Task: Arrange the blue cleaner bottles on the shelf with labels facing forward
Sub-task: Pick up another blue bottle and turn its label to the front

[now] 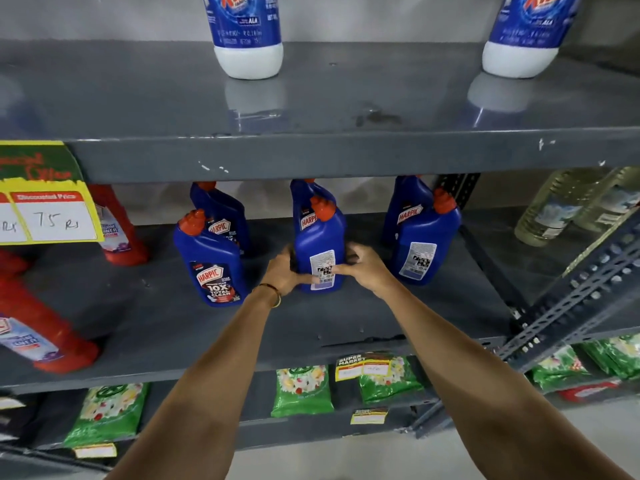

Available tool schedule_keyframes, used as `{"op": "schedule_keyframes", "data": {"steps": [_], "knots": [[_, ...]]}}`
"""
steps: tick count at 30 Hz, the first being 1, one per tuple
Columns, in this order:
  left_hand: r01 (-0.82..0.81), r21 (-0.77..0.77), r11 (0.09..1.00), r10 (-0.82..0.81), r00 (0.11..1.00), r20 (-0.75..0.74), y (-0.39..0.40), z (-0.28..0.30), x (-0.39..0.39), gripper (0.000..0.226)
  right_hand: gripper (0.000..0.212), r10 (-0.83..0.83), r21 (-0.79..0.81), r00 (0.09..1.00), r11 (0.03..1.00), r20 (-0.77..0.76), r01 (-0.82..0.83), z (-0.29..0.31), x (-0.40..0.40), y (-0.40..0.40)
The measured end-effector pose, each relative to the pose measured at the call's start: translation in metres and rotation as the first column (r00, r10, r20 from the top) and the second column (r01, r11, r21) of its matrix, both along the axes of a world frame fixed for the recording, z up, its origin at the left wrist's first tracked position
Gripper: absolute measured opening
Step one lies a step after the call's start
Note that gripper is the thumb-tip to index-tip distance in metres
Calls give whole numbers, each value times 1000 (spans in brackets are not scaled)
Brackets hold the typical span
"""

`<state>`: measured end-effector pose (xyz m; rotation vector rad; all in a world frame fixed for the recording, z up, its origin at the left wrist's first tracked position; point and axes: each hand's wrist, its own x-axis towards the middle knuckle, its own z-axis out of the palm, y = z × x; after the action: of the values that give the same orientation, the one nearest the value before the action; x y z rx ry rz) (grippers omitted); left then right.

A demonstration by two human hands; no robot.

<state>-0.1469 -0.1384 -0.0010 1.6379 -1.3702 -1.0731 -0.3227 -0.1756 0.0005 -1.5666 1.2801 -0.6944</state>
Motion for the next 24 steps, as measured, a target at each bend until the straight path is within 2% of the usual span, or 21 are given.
{"op": "schedule_keyframes", "data": {"steps": [5,8,10,12,14,16,18,21,24], "knots": [[-99,-139,985,104,994,30,7,0,-3,53,54,-10,-9,986,1000,168,11,13,1,2],[-193,-226,955,209,977,51,10,7,-16,50,70,26,-7,971,1000,238,-25,25,6,6],[-237,-263,935,270,958,98,13,11,-25,45,82,47,-6,975,999,218,-47,27,14,9],[-213,-298,930,268,951,157,16,11,-32,40,85,-9,-14,977,1000,211,12,23,22,10],[-140,-285,948,192,968,162,18,8,-30,41,82,-89,-17,967,995,239,96,20,24,11],[-58,-191,980,69,996,53,16,4,-17,43,72,-92,-29,968,994,234,102,18,18,13],[47,-26,999,-50,990,-128,15,4,0,44,63,-23,-17,969,999,247,28,15,10,17],[275,172,946,-220,933,-285,16,5,15,66,50,96,21,948,994,302,-107,14,4,23],[431,203,879,-314,845,-432,19,8,14,61,56,187,65,912,972,364,-226,18,0,23]]}}
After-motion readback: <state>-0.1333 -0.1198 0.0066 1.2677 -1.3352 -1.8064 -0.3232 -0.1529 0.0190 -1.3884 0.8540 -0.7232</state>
